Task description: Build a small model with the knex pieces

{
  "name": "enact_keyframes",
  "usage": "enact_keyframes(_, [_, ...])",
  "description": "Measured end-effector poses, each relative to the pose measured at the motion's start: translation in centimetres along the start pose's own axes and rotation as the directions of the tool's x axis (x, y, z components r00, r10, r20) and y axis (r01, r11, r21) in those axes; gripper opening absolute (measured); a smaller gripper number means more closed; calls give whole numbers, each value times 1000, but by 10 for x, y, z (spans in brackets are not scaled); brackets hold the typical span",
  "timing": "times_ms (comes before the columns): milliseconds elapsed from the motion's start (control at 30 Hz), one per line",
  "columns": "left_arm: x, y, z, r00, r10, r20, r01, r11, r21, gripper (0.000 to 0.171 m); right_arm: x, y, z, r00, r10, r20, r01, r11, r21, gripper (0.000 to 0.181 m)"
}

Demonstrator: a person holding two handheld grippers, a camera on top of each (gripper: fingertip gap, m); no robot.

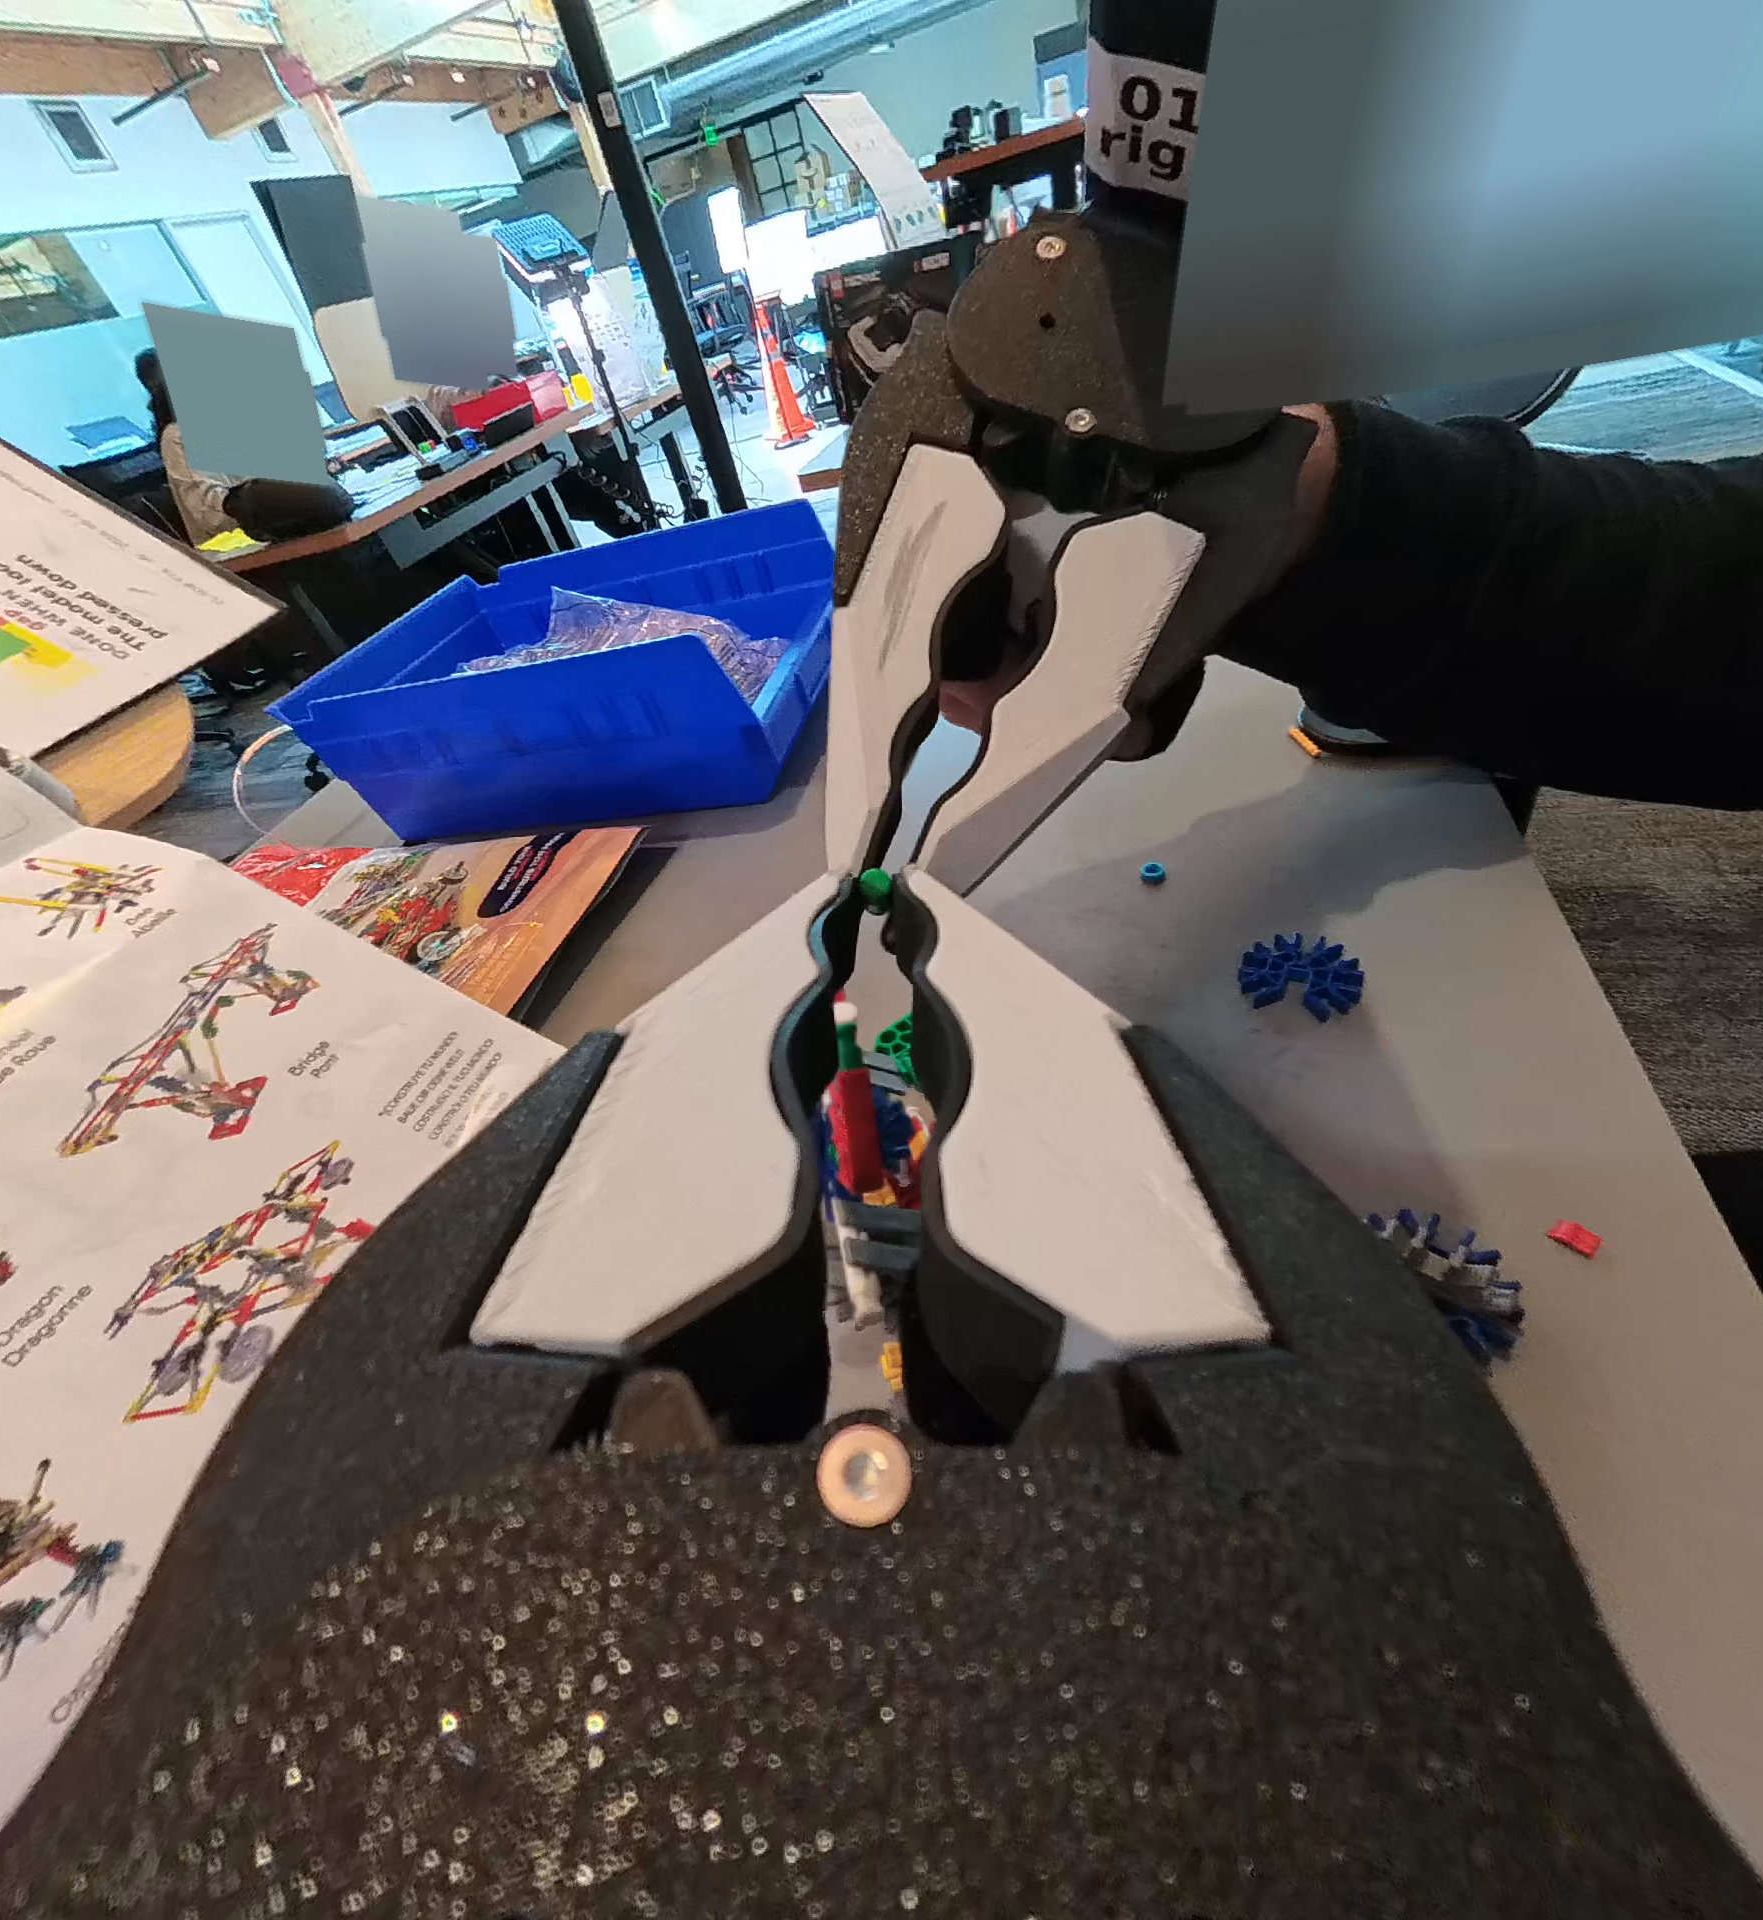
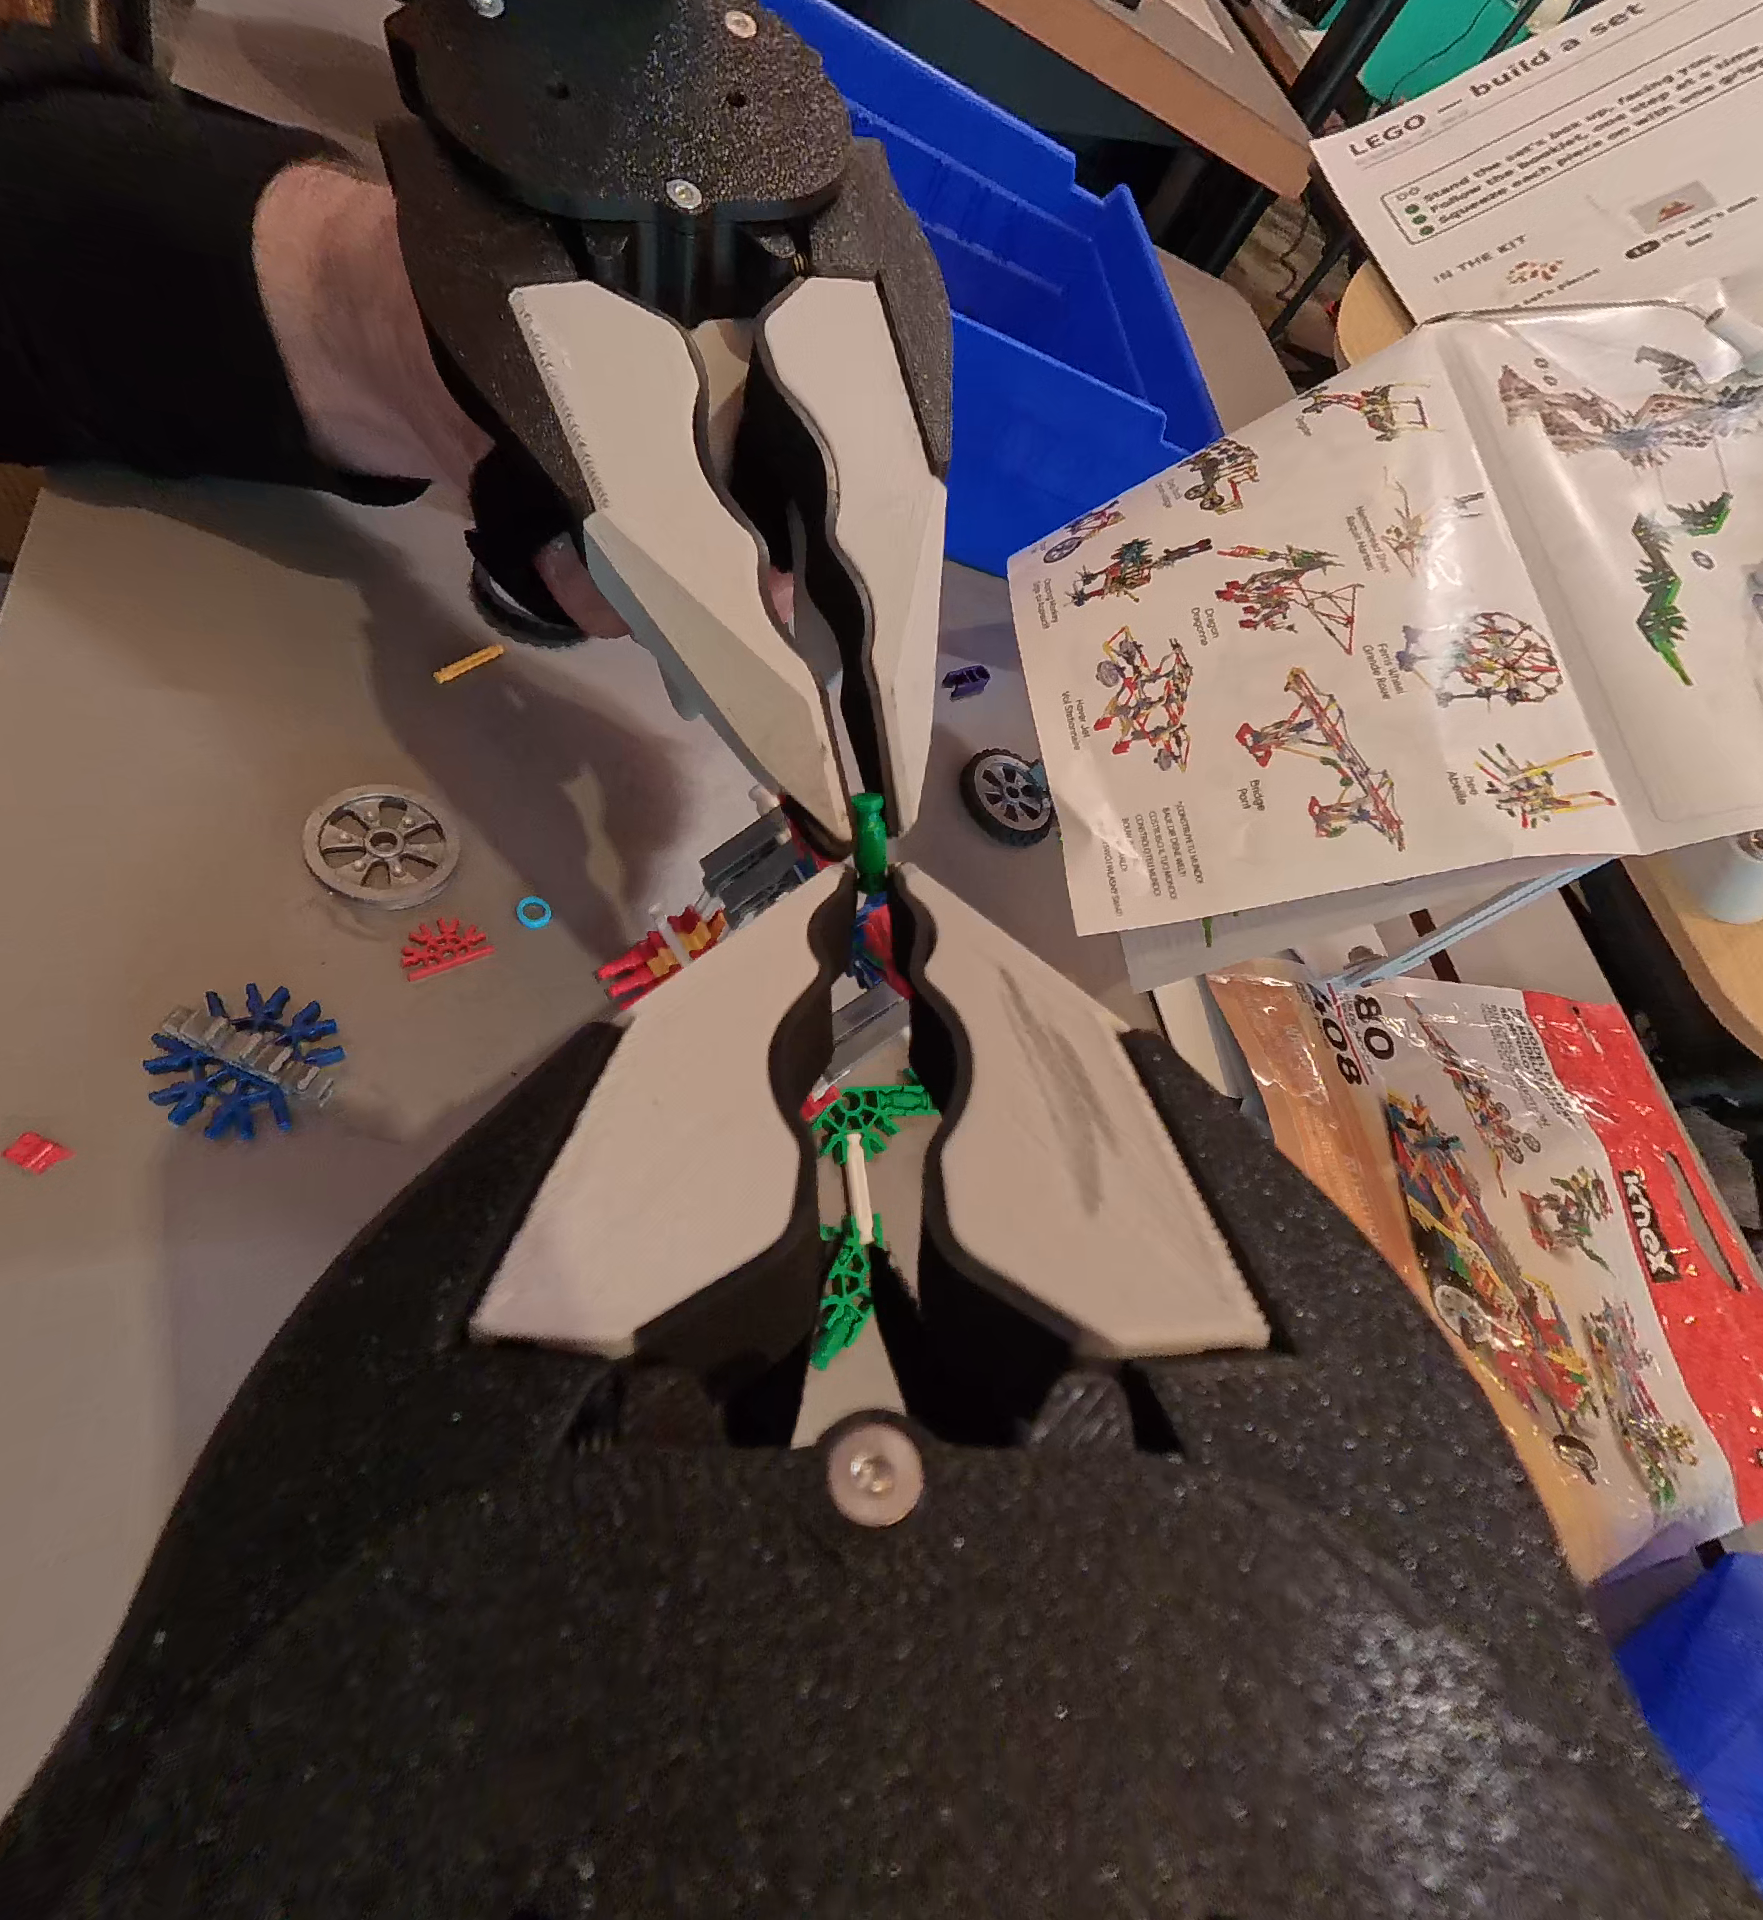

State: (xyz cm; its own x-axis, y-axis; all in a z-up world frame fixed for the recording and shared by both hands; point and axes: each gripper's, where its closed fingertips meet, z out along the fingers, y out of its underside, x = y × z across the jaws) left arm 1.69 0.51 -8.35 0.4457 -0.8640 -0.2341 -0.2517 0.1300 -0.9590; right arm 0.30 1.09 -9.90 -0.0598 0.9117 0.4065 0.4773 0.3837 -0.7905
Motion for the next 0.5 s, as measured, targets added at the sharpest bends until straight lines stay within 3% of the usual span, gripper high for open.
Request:
enact_keyframes(167, [-15, -2, -3, 997, -37, 67, 36, 999, 19, 4, 11, 11, -4, 999, 49, 21, -49, 999, -11, 31])
enact_keyframes(500, [-25, 16, 0, 990, -122, 77, 124, 992, -13, 5, 11, 21, 12, 997, 49, 57, -51, 998, 37, 29])
